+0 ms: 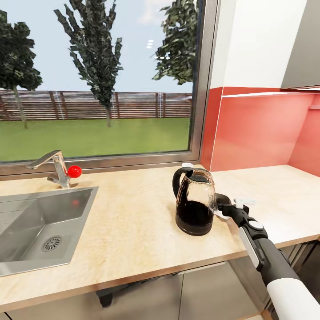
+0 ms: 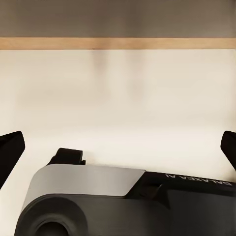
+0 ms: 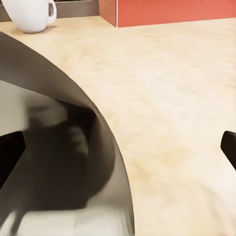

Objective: Set up a coffee station on the kitchen countertop: keep the coffee maker on the countertop, move the bottle of coffee from the kitchen shelf to the counter next to the coffee maker, place a paper coffee filter on top of the coffee maker, put the saucer next to the coffee maker with the coffee cup on the saucer, and place the electric kettle next to the coffee maker.

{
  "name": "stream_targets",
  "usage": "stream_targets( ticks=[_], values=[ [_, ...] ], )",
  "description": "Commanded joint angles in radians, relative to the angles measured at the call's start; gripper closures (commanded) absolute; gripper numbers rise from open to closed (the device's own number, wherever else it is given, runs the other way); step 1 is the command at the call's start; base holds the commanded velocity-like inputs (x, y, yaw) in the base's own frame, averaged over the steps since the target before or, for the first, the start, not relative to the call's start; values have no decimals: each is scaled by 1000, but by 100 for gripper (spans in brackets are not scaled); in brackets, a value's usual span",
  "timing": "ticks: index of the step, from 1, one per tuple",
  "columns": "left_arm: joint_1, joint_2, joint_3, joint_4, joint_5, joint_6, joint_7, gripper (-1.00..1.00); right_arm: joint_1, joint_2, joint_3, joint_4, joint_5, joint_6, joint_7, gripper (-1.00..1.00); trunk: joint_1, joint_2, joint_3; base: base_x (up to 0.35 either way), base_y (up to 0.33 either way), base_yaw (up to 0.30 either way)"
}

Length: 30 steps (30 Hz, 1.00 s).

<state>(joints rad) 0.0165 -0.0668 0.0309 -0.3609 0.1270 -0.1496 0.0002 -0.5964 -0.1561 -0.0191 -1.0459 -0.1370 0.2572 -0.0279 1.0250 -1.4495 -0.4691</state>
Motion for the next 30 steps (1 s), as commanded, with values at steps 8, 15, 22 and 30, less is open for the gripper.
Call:
stream_targets(
  ticks=[8,15,22,30],
  values=[
    [0,-1,3,-1,5,0,0,-100,0,0,1,-2,-10,5,-4,-100,0,-1,-1,13,0,0],
    [0,-1,3,-1,5,0,0,-100,0,0,0,-2,-10,5,-15,-100,0,-1,-1,55,0,0],
    [0,-1,3,-2,5,-1,0,-100,0,0,1,-2,-11,5,-75,-100,0,-1,-1,8,0,0],
    [0,-1,3,-2,5,-1,0,-100,0,0,1,-2,-12,5,-86,-100,0,-1,-1,1,0,0]
  ],
)
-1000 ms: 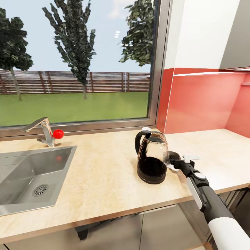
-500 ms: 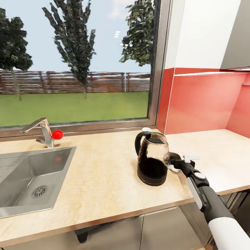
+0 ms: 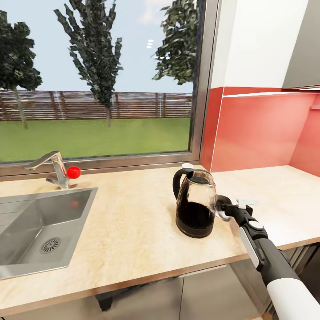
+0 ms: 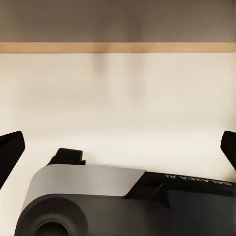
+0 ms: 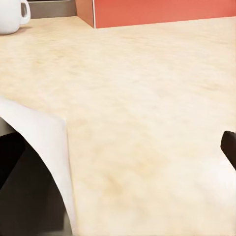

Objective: Set up a coffee station on the kitchen countertop: keep the coffee maker on the countertop, move the bottle of coffee from the kitchen shelf to the counter next to the coffee maker, place a paper coffee filter on top of the coffee maker, put the saucer next to the coffee maker with the coffee cup on the saucer, and place the electric kettle next to the coffee maker.

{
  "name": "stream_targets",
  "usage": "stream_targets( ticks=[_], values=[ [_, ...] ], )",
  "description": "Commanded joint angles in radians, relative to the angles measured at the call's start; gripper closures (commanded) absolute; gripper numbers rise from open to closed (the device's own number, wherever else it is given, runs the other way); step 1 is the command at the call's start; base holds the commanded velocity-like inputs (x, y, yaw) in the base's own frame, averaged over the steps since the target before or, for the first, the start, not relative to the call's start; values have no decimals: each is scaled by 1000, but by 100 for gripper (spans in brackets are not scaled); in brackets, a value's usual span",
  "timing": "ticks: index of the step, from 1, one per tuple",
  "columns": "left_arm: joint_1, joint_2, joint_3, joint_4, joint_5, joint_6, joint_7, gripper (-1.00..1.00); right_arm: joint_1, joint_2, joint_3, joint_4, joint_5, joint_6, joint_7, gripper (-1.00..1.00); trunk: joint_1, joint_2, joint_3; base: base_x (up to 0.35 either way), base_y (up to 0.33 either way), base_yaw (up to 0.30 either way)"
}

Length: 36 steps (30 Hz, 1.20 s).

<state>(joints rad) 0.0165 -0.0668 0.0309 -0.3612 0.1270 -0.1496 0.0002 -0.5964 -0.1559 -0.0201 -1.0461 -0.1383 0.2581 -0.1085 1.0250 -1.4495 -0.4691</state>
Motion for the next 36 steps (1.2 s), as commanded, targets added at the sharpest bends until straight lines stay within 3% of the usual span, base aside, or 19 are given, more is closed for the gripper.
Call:
stream_targets(
  ticks=[1,5,6,33,36],
  values=[
    [0,-1,3,-2,5,-1,0,-100,0,-1,2,-2,-10,4,-6,-100,0,-1,-1,0,0,0],
    [0,-1,3,-2,5,-1,0,-100,0,-1,2,-2,-10,4,-6,-100,0,-1,-1,0,0,0],
    [0,-1,3,-2,5,-1,0,-100,0,-1,2,-2,-10,4,-6,100,0,-1,-1,0,0,0],
    [0,-1,3,-2,5,-1,0,-100,0,-1,2,-3,-11,5,-3,100,0,-1,-1,0,0,0],
    [0,-1,3,-2,5,-1,0,-100,0,-1,2,-3,-11,4,-3,100,-11,20,9,0,0,0]
  ],
)
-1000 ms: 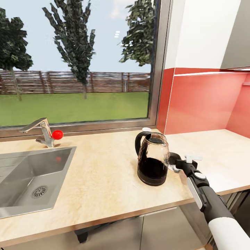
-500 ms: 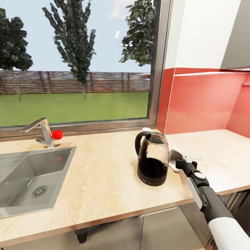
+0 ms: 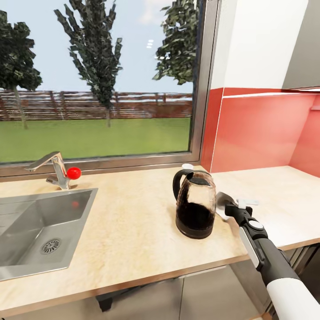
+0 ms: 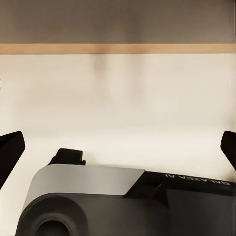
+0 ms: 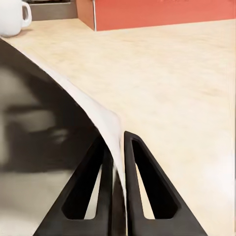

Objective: Set up a coffee station on the kitchen countertop: keep the coffee maker on the countertop, move the bottle of coffee from the kitchen shelf to the counter next to the coffee maker, place a paper coffee filter on top of the coffee maker, put the saucer next to the coffee maker with the coffee cup on the saucer, and place the electric kettle next to the coffee maker.

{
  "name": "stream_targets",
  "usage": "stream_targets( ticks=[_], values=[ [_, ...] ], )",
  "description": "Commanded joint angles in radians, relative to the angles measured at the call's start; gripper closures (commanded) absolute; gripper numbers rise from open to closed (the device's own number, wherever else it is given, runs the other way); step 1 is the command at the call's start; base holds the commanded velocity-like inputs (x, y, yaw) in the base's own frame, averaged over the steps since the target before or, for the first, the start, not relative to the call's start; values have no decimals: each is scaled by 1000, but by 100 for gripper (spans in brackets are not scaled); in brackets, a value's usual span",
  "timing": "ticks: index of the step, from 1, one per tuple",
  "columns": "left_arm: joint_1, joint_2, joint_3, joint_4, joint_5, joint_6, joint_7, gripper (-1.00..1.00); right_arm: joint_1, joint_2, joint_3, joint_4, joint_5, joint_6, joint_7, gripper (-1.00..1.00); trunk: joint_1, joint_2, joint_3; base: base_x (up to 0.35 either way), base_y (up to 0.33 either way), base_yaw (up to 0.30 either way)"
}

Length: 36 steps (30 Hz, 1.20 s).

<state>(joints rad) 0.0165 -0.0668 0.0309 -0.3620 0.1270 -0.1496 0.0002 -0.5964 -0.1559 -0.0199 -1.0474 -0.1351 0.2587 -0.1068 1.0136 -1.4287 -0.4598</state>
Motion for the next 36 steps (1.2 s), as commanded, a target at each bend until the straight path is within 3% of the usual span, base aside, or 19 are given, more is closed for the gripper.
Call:
stream_targets(
  ticks=[1,7,12,28,36],
  values=[
    [0,-1,3,-2,5,-1,0,-100,0,-1,2,-2,-14,4,-5,100,-4,7,2,0,0,0],
    [0,-1,3,-2,5,-1,0,-100,0,-1,2,-2,-14,4,-5,100,-4,7,2,0,0,0],
    [0,-1,3,-2,5,-1,0,-100,0,-1,2,-2,-14,4,-5,100,-23,42,18,0,0,0],
    [0,-1,3,-2,5,-1,0,-100,0,-2,1,-2,-14,4,-5,100,-23,42,18,-6,-5,0],
    [0,-2,3,-2,5,-1,0,-100,0,-2,1,-2,-14,4,-5,100,-23,42,18,-199,-149,0]
  ],
)
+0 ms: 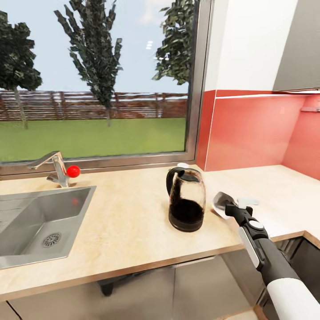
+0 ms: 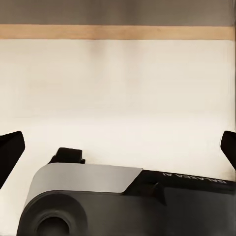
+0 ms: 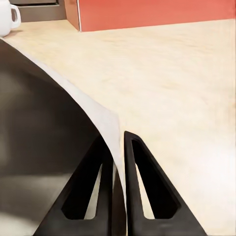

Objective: Set up a coffee station on the kitchen countertop: keep the coffee maker on the countertop, move the bottle of coffee from the kitchen shelf to the counter next to the coffee maker, place a paper coffee filter on top of the coffee maker, put the saucer next to the coffee maker with the coffee cup on the saucer, and place the electric kettle next to the coffee maker.

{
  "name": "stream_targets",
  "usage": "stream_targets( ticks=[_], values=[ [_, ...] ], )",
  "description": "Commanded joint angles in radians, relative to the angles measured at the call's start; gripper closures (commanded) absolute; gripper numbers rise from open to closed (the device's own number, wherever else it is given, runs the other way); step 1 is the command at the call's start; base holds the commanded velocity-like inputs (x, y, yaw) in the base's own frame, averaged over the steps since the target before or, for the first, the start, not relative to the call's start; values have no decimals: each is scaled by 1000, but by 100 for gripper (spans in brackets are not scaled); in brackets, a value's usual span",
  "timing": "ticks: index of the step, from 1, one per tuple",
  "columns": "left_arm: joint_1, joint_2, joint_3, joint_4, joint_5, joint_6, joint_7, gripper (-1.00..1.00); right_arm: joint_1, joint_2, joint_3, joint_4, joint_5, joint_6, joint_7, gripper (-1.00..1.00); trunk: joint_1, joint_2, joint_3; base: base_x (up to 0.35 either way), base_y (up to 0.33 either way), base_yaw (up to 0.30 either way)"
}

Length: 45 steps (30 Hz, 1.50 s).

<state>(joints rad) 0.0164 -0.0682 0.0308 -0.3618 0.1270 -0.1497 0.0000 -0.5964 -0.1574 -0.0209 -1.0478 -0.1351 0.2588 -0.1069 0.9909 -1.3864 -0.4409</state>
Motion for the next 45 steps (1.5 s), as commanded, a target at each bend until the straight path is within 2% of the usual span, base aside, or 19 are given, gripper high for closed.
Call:
stream_targets(
  ticks=[1,13,20,24,37,41,45],
  values=[
    [0,-1,3,-2,5,-1,0,-100,0,-1,1,-1,-14,3,-5,100,0,-1,-1,-240,-181,0],
    [0,0,3,-2,5,-1,0,-100,0,-1,1,-6,-14,3,-3,100,0,-1,-1,-150,-99,0],
    [0,1,4,-2,5,-1,0,-100,0,-1,2,-68,-15,5,6,100,0,-1,-1,-265,-3,0],
    [0,1,5,-2,5,-1,0,-100,1,-1,0,-94,-15,9,32,100,0,-1,-1,-57,0,0],
    [0,1,9,-2,6,-1,0,-100,1,-1,0,-98,-15,9,36,100,0,-1,-1,-3,0,0],
    [0,2,32,-2,6,-2,-1,-100,1,-1,-1,-98,-15,7,36,100,0,-1,-1,0,0,0],
    [0,2,70,-2,6,-3,-2,-100,1,-1,-1,-98,-15,7,36,100,0,-1,-1,0,0,0]
  ],
)
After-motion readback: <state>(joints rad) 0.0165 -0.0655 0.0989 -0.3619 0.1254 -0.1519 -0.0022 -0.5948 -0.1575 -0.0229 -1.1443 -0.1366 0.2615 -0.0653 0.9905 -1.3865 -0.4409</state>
